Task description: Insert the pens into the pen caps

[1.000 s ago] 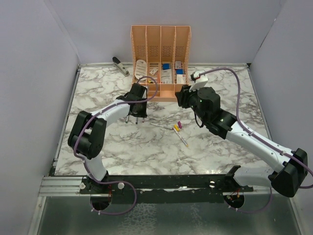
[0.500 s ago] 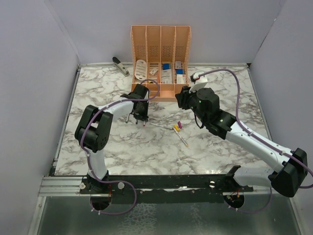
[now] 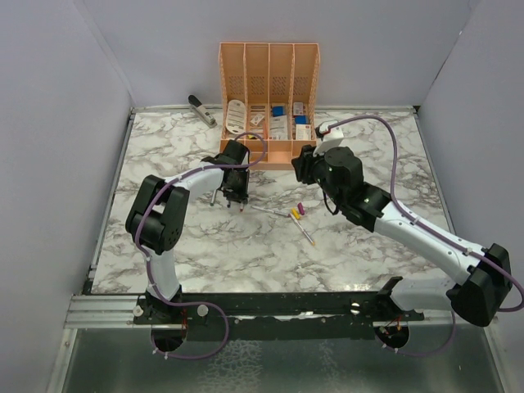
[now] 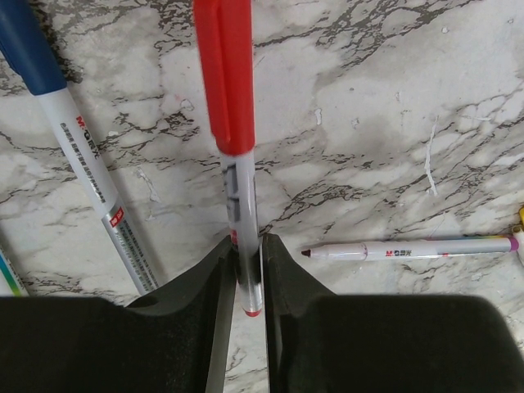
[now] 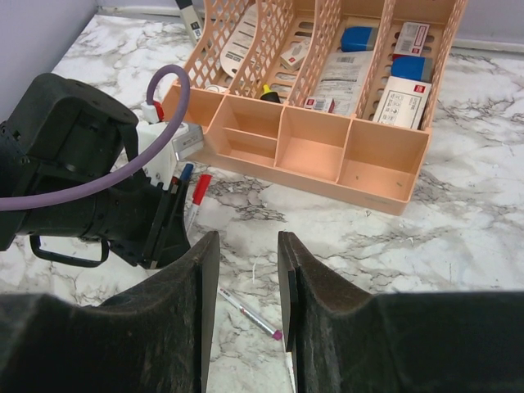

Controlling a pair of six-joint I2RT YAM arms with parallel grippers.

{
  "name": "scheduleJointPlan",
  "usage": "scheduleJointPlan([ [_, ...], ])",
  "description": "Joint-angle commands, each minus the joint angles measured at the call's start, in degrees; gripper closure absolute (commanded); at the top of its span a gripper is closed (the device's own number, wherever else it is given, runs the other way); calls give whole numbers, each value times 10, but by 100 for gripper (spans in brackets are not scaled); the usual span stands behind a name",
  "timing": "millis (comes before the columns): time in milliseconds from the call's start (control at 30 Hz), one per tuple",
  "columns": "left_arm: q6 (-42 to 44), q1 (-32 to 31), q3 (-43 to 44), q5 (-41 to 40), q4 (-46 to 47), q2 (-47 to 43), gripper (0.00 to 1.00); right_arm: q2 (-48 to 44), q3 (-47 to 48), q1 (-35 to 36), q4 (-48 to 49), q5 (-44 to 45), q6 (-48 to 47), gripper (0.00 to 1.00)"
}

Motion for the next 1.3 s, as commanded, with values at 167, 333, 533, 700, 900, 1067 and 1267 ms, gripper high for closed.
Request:
scheduleJointPlan([
  [167, -7, 4, 2, -5, -25, 12, 67, 12, 5, 4, 0, -17, 7, 66],
  [333, -7, 6, 9, -5, -25, 13, 67, 11, 1, 4, -3, -18, 8, 66],
  [533, -7, 10, 13, -10, -25, 15, 71, 11, 3, 4, -6, -16, 7, 66],
  [700, -4, 17, 20, -12, -23, 21, 84, 18, 9, 4, -9, -19, 6, 66],
  [900, -4, 18, 21, -10, -18, 18, 76, 26, 14, 4, -11, -23, 3, 66],
  [1067, -5, 19, 22, -2, -17, 14, 66, 32, 17, 4, -12, -30, -5, 66],
  [1267, -5, 19, 29, 12, -16, -10, 64, 34, 10, 4, -26, -18, -24, 66],
])
